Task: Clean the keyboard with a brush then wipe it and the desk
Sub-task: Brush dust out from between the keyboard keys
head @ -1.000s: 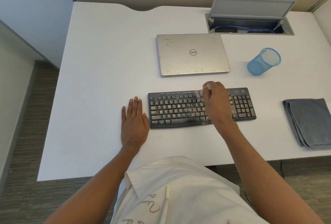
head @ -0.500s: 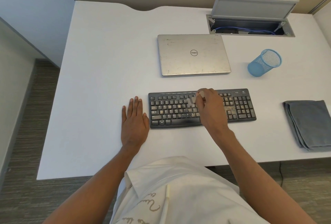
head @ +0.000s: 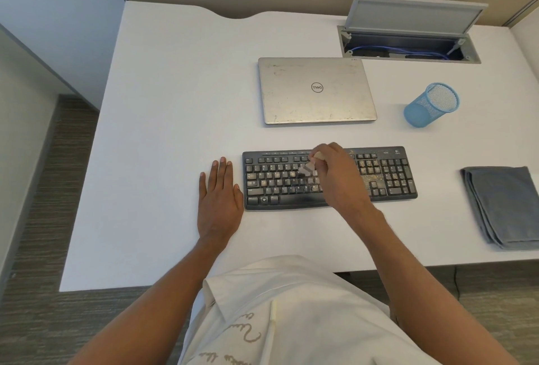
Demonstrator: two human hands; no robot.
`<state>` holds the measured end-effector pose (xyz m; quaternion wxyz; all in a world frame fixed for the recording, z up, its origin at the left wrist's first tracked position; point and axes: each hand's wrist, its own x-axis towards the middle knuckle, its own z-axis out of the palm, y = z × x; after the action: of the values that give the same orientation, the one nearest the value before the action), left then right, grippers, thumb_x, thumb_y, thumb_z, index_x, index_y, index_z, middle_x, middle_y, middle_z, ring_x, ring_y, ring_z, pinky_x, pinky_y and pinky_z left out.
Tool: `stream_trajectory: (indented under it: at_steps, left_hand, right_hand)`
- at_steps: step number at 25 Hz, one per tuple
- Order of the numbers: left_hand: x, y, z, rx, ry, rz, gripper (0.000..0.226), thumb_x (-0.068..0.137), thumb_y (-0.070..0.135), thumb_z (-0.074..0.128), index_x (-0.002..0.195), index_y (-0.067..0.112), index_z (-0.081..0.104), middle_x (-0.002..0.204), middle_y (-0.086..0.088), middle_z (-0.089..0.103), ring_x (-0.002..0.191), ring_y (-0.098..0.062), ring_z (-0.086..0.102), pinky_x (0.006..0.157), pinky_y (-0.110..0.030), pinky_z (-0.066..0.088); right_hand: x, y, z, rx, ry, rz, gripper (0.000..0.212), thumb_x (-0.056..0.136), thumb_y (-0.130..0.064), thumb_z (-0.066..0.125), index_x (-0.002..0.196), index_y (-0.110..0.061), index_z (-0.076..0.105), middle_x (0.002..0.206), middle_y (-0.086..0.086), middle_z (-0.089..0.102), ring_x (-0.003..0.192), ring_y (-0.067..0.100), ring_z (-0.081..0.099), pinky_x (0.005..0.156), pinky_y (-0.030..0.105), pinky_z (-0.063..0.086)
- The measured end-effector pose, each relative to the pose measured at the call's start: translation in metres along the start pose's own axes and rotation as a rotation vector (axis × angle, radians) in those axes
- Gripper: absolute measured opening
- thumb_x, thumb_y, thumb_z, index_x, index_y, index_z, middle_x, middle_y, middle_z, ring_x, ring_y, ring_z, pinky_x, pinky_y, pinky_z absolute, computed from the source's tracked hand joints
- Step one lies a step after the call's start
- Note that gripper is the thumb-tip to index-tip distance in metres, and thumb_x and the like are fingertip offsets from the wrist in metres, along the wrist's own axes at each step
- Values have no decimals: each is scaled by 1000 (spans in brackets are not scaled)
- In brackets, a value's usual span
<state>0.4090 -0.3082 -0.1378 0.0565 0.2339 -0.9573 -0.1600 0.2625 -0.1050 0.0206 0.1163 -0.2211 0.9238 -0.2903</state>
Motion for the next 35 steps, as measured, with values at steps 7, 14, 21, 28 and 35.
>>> stream_trajectory:
  at_steps: [7, 14, 21, 28, 35]
  left_hand:
    - [1, -1, 2, 18, -2, 2, 60, 109, 28, 23, 166, 6, 30, 175, -9, 26, 164, -23, 16, 134, -49, 8]
    - [1, -1, 2, 10, -3, -9, 60, 110, 28, 24, 166, 8, 29, 175, -7, 25, 164, -22, 15, 134, -48, 7]
    - [1, -1, 2, 7, -4, -6, 60, 110, 27, 24, 166, 7, 29, 175, -8, 25, 164, -22, 16, 134, -48, 8]
    - [1, -1, 1, 2, -11, -6, 61, 109, 29, 22, 166, 7, 30, 175, -8, 24, 164, -22, 15, 134, -48, 7]
    - [1, -1, 1, -4, -4, -4, 60, 109, 28, 24, 166, 8, 29, 175, -7, 24, 164, -21, 15, 134, -47, 6]
  right_hand:
    - [19, -23, 16, -101, -318, -210, 24, 99, 5, 50, 104, -11, 66, 104, 4, 59, 90, 24, 59, 72, 35, 47]
    - [15, 10, -19, -245, -257, -62, 23, 96, 12, 55, 103, -9, 62, 103, 1, 53, 72, -1, 50, 54, 7, 42]
    - [22, -8, -18, -195, -167, -67, 31, 93, 14, 52, 99, -14, 63, 99, 1, 56, 82, 18, 57, 61, 22, 45]
    - [23, -17, 12, -178, -300, -98, 28, 95, 10, 54, 106, -13, 65, 105, 1, 56, 81, 16, 53, 57, 17, 36]
    - [22, 37, -32, -304, -174, 61, 29, 92, 14, 54, 101, -11, 64, 103, 7, 58, 84, 23, 57, 61, 30, 43]
